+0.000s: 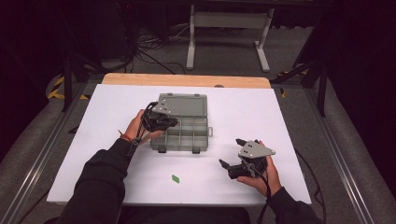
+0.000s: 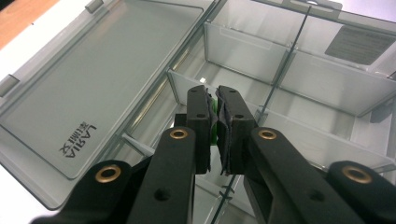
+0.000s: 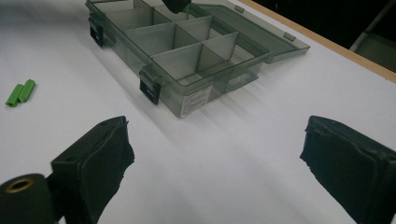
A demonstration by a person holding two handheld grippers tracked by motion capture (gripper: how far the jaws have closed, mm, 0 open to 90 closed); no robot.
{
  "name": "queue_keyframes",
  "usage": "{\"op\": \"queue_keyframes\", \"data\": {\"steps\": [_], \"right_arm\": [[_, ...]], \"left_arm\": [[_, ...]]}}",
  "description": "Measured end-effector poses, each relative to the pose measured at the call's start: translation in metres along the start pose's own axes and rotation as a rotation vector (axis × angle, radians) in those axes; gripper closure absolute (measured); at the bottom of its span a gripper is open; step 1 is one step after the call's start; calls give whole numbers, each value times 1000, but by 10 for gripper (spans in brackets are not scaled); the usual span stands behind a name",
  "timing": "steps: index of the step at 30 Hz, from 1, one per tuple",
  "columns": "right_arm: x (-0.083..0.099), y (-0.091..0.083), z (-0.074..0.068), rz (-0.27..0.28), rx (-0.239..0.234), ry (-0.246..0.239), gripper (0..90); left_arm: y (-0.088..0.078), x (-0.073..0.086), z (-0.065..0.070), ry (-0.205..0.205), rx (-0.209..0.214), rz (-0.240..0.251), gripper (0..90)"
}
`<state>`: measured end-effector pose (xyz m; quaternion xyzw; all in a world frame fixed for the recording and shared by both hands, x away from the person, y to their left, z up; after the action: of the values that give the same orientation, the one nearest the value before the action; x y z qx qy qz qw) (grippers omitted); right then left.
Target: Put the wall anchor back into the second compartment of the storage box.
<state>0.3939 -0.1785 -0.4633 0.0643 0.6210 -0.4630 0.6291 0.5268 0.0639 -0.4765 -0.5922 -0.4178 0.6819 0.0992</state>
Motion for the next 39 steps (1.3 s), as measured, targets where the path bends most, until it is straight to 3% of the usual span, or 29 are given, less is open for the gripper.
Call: {"op": "queue_keyframes", "data": {"steps": [13, 17, 20, 26, 32, 33, 39], "right_arm": [[0, 0, 0, 0, 1, 0, 82], [0, 0, 1, -3, 2, 5, 82], [-1, -1, 0, 2, 3, 1, 82], [-1, -2, 3, 5, 10, 12, 82], [-2, -2, 2, 4, 11, 9, 82], [-2, -2, 2, 1, 9, 6, 82], [-1, -2, 2, 1, 11, 6, 82]], "left_arm": [[-12, 1, 2, -2, -10, 36, 835], [-15, 1, 0, 0, -32, 36, 778], [-23, -2, 4, 2, -27, 61, 756], [-47, 2, 21, 64, -3, 112, 745], [-63, 12, 35, 84, 0, 144, 690], [-68, 14, 41, 79, -2, 162, 642], [-77, 20, 55, 91, -2, 183, 561]]}}
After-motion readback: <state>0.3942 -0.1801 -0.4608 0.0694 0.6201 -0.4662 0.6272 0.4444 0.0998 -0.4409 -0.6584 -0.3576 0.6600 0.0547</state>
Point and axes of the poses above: each handheld gripper's, and its own axes: y roughly forward along the jaws, x roughly out of its underside, z roughly to its right, the point moved 8 cm from there along y, roughly forward along the jaws, and after that the axes turned 2 degrees about -y, right-handed, at the moved point
